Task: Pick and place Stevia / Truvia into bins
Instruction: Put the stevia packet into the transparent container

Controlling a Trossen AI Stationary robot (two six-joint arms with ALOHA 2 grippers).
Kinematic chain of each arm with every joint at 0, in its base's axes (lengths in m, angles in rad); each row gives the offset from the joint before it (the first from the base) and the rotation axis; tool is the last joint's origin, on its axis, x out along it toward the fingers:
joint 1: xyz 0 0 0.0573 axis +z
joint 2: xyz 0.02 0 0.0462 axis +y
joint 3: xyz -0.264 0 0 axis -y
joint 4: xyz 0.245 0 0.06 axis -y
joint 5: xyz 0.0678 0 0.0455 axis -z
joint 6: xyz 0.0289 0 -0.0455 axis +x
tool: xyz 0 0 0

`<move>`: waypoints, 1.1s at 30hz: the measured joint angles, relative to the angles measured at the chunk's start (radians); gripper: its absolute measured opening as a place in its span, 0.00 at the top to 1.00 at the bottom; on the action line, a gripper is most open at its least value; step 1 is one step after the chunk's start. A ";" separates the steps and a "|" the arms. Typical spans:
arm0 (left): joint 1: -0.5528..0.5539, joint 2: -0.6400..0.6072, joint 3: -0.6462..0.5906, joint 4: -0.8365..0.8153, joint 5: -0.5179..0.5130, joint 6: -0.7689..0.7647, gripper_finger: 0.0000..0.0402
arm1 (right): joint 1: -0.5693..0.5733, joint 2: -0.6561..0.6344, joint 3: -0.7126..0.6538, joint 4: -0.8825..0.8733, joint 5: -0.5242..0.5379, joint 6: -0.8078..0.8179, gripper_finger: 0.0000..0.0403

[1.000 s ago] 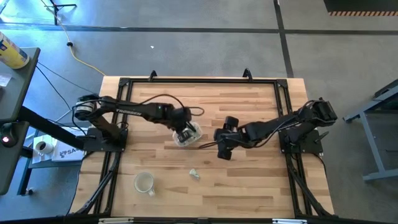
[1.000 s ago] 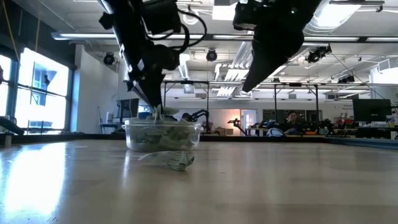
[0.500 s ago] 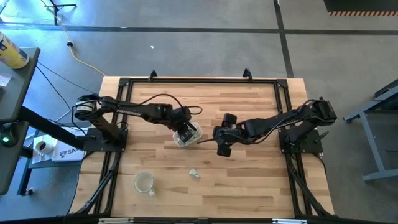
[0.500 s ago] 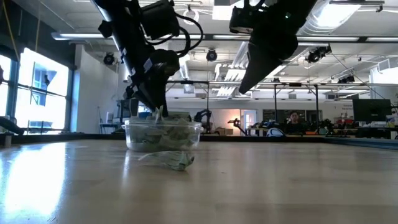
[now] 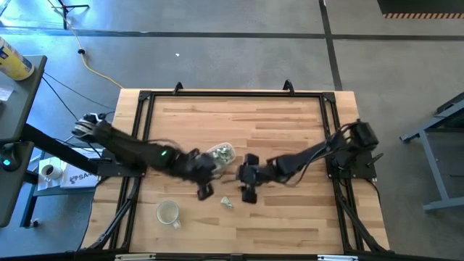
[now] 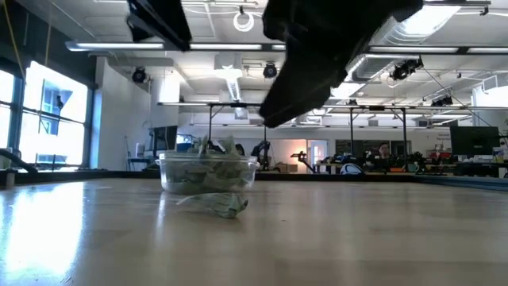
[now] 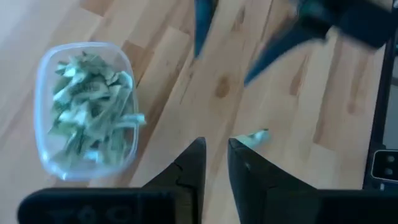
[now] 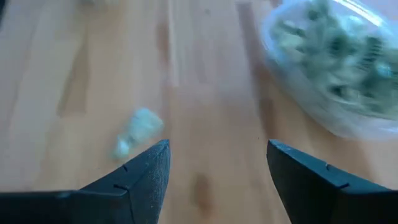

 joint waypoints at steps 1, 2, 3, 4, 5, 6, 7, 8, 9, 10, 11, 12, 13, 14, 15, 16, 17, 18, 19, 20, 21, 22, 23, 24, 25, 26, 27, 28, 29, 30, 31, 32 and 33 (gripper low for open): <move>-0.044 -0.012 0.000 -0.013 -0.053 -0.038 0.74 | 0.023 0.023 0.000 0.048 0.032 0.037 0.36; -0.086 -0.021 0.000 -0.024 -0.102 -0.083 0.74 | 0.043 0.048 0.005 0.081 0.061 0.070 0.36; -0.122 -0.028 0.001 -0.035 -0.146 -0.132 0.73 | 0.064 0.075 0.017 0.099 0.084 0.098 0.36; -0.156 -0.033 0.001 -0.056 -0.181 -0.179 0.73 | 0.081 0.103 0.036 0.106 0.098 0.124 0.36; -0.188 -0.034 0.001 -0.077 -0.205 -0.226 0.72 | 0.097 0.131 0.055 0.105 0.107 0.144 0.36; -0.213 -0.034 0.001 -0.087 -0.222 -0.266 0.72 | 0.111 0.159 0.075 0.104 0.111 0.157 0.36; -0.236 -0.034 0.001 -0.098 -0.238 -0.300 0.72 | 0.123 0.187 0.098 0.103 0.112 0.161 0.36; -0.256 -0.034 0.001 -0.116 -0.249 -0.329 0.72 | 0.134 0.216 0.122 0.104 0.112 0.161 0.36; -0.274 -0.034 0.001 -0.129 -0.261 -0.354 0.72 | 0.145 0.245 0.148 0.103 0.118 0.159 0.36; -0.286 -0.033 0.001 -0.131 -0.266 -0.376 0.72 | 0.155 0.273 0.176 0.096 0.132 0.153 0.36; -0.295 -0.032 0.001 -0.132 -0.266 -0.398 0.72 | 0.165 0.300 0.203 0.087 0.146 0.145 0.36; -0.302 -0.031 0.001 -0.136 -0.267 -0.416 0.72 | 0.173 0.324 0.230 0.076 0.162 0.139 0.36; -0.310 -0.030 0.001 -0.139 -0.267 -0.431 0.72 | 0.179 0.345 0.255 0.058 0.177 0.137 0.36; -0.316 -0.030 0.001 -0.138 -0.268 -0.443 0.72 | 0.183 0.364 0.278 0.039 0.193 0.138 0.36; -0.320 -0.030 0.000 -0.137 -0.268 -0.452 0.72 | 0.186 0.383 0.299 0.021 0.207 0.142 0.36; -0.326 -0.030 0.000 -0.139 -0.269 -0.458 0.72 | 0.187 0.402 0.317 0.003 0.218 0.146 0.37; -0.331 -0.030 0.001 -0.141 -0.270 -0.464 0.72 | 0.186 0.417 0.330 -0.020 0.229 0.150 0.38; -0.336 -0.030 0.000 -0.143 -0.271 -0.472 0.72 | 0.186 0.433 0.340 -0.044 0.236 0.157 0.39; -0.337 -0.030 0.000 -0.144 -0.271 -0.478 0.72 | 0.186 0.445 0.349 -0.054 0.240 0.168 0.41; -0.337 -0.030 0.000 -0.145 -0.270 -0.481 0.72 | 0.186 0.452 0.356 -0.064 0.232 0.166 0.44; -0.337 -0.030 0.001 -0.145 -0.269 -0.483 0.72 | 0.184 0.460 0.356 -0.072 0.223 0.172 0.48; -0.336 -0.030 0.001 -0.144 -0.270 -0.483 0.72 | 0.182 0.466 0.358 -0.078 0.217 0.170 0.52; -0.336 -0.030 0.000 -0.145 -0.270 -0.483 0.72 | 0.178 0.468 0.359 -0.090 0.211 0.170 0.58; -0.335 -0.030 0.000 -0.146 -0.271 -0.483 0.72 | 0.174 0.468 0.359 -0.103 0.197 0.166 0.63; -0.335 -0.030 0.000 -0.148 -0.271 -0.483 0.72 | 0.168 0.469 0.360 -0.108 0.185 0.161 0.70; -0.335 -0.030 0.000 -0.151 -0.271 -0.483 0.72 | 0.163 0.466 0.359 -0.113 0.180 0.148 0.76; -0.335 -0.030 0.000 -0.153 -0.270 -0.483 0.72 | 0.156 0.460 0.358 -0.119 0.174 0.127 0.83; -0.336 -0.030 0.000 -0.154 -0.270 -0.483 0.72 | 0.148 0.451 0.356 -0.128 0.165 0.100 0.90; -0.336 -0.030 0.000 -0.156 -0.270 -0.483 0.72 | 0.136 0.438 0.353 -0.134 0.160 0.073 0.94; -0.335 -0.030 0.000 -0.161 -0.270 -0.484 0.72 | 0.122 0.425 0.352 -0.145 0.165 0.045 0.97; -0.334 -0.030 0.000 -0.169 -0.270 -0.490 0.72 | 0.105 0.408 0.350 -0.158 0.177 0.023 0.97; -0.334 -0.030 0.000 -0.176 -0.270 -0.501 0.72 | 0.086 0.389 0.347 -0.174 0.194 0.001 0.96; -0.333 -0.030 0.000 -0.180 -0.268 -0.514 0.72 | 0.065 0.364 0.346 -0.190 0.219 -0.023 0.95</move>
